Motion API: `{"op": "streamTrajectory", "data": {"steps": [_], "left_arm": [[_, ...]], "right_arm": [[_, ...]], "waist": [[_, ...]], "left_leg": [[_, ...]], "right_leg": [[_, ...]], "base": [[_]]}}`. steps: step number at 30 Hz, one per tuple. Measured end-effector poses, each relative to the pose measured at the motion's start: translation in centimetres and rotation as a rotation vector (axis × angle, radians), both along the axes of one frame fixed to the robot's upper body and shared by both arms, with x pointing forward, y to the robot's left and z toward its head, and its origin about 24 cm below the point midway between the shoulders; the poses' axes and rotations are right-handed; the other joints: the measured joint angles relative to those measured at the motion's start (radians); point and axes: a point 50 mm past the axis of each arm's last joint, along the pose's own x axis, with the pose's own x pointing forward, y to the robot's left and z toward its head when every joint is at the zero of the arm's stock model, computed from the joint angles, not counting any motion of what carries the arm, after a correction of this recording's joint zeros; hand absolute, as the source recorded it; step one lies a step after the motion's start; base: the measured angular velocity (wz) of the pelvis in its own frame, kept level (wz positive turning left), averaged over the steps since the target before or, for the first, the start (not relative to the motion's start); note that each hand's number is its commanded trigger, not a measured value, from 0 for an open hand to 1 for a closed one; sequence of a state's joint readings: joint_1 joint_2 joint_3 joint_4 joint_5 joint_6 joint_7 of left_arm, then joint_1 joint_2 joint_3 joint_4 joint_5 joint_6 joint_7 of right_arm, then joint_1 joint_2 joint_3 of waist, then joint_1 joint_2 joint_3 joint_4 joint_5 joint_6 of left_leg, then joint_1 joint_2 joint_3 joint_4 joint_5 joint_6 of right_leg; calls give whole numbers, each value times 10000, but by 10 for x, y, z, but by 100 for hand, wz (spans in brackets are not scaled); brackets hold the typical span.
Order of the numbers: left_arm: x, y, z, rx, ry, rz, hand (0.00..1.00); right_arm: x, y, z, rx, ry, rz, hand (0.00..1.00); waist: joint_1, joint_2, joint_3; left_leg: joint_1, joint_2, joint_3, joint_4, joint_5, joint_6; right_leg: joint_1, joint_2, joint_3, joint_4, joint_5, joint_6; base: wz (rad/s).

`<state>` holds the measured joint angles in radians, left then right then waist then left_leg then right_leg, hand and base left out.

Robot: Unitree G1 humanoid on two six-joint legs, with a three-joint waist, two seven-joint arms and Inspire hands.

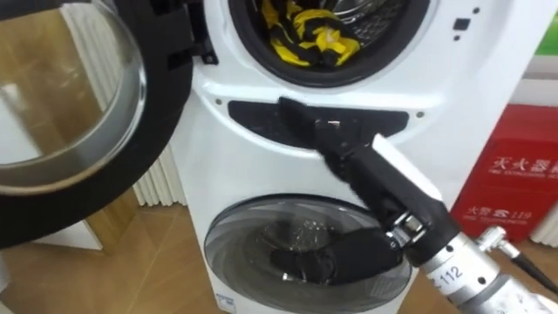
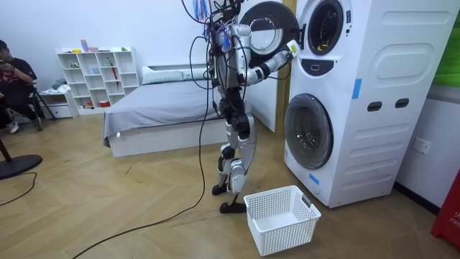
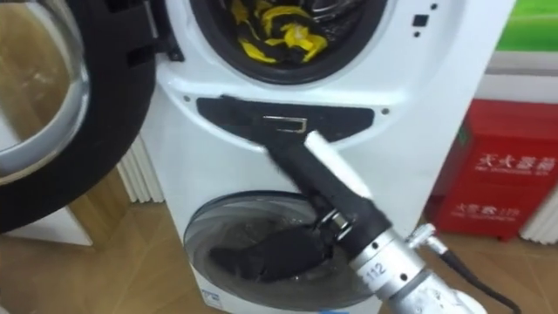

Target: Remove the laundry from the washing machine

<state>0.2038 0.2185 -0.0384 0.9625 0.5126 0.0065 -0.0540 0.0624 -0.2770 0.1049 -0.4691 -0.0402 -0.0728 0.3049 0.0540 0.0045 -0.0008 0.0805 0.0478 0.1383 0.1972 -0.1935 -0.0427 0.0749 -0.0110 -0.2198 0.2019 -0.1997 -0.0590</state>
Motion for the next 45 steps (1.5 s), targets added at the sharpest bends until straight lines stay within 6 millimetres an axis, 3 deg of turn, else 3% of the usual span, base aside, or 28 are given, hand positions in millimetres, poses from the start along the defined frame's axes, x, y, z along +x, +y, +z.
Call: {"op": "streamTrajectory", "data": {"steps": [5,11,16,20,27,29,34,37,39,40,41,42,43,45], "left_arm": [[8,-2,0,67,72,19,0],[31,-3,4,145,-274,-12,0],[36,-3,4,173,-330,80,0],[40,-3,6,205,-421,252,0],[40,-3,6,158,-365,422,0],[40,-2,6,181,-331,423,0],[38,-1,5,343,-158,499,0],[35,2,5,438,-53,502,0],[30,7,5,585,141,604,0],[26,11,5,692,277,743,0],[21,15,5,797,416,854,0],[18,16,5,822,475,889,0],[12,17,4,850,617,945,0],[1,18,3,894,916,1045,0]], "right_arm": [[5,-5,4,80,-236,-846,0],[21,-9,4,-200,-412,-1907,0],[32,-9,13,-242,-814,-2413,0],[39,-6,19,-168,-1094,-2796,0],[44,-6,6,-386,-513,-3075,0],[46,-7,2,-701,-453,-3228,0],[56,-5,-14,-1471,192,-3396,0],[59,-5,-12,-1618,123,-3499,0],[65,-5,-10,-1791,-32,-3599,0],[70,-6,-12,-1850,80,-3726,0],[74,-7,-15,-1918,181,-3824,0],[75,-8,-15,-1999,164,-3879,0],[76,-8,-14,-2097,3,-3991,0],[77,-9,-16,-2077,-130,-4137,0]], "waist": [[-205,-7,1],[-145,-106,77],[-148,-245,72],[-42,-369,120],[142,-492,108],[332,-507,101],[396,-660,95],[606,-792,133],[809,-825,166],[956,-809,186],[1154,-797,180],[1210,-745,196],[1287,-589,210],[1333,-459,182]], "left_leg": [[33,-3,-8,1,0,0],[170,-9,-31,-111,0,0],[190,-20,-37,-161,0,0],[172,-8,-97,-154,0,0],[101,7,-214,-66,-2,1],[86,19,-289,-69,-2,1],[-135,6,-609,114,-4,1],[-517,86,-624,976,-206,10],[-909,234,-665,2121,-518,-45],[-1288,379,-699,3258,-674,-74],[-1776,552,-762,4460,-680,-73],[-2010,667,-860,5043,-679,-74],[-2489,843,-1066,6093,-627,-55],[-3084,976,-1245,7229,-280,-12]], "right_leg": [[-33,14,148,5,-5,8],[-23,23,245,31,-5,8],[-47,23,267,48,-8,14],[-35,37,215,30,-8,14],[18,34,45,36,-8,15],[-9,46,23,46,-8,13],[-65,51,-119,45,-12,-1],[-77,52,-261,233,-133,-85],[-118,149,-251,582,-388,-171],[-176,184,-166,904,-622,-239],[-173,251,-195,1224,-809,-324],[-170,309,-240,1371,-901,-381],[-186,455,-316,1742,-1135,-489],[-153,558,-351,2113,-1396,-598]], "base": [[-7],[-5],[-1],[2],[8],[0],[13],[10],[1],[-10],[-10],[0],[6],[11]]}}
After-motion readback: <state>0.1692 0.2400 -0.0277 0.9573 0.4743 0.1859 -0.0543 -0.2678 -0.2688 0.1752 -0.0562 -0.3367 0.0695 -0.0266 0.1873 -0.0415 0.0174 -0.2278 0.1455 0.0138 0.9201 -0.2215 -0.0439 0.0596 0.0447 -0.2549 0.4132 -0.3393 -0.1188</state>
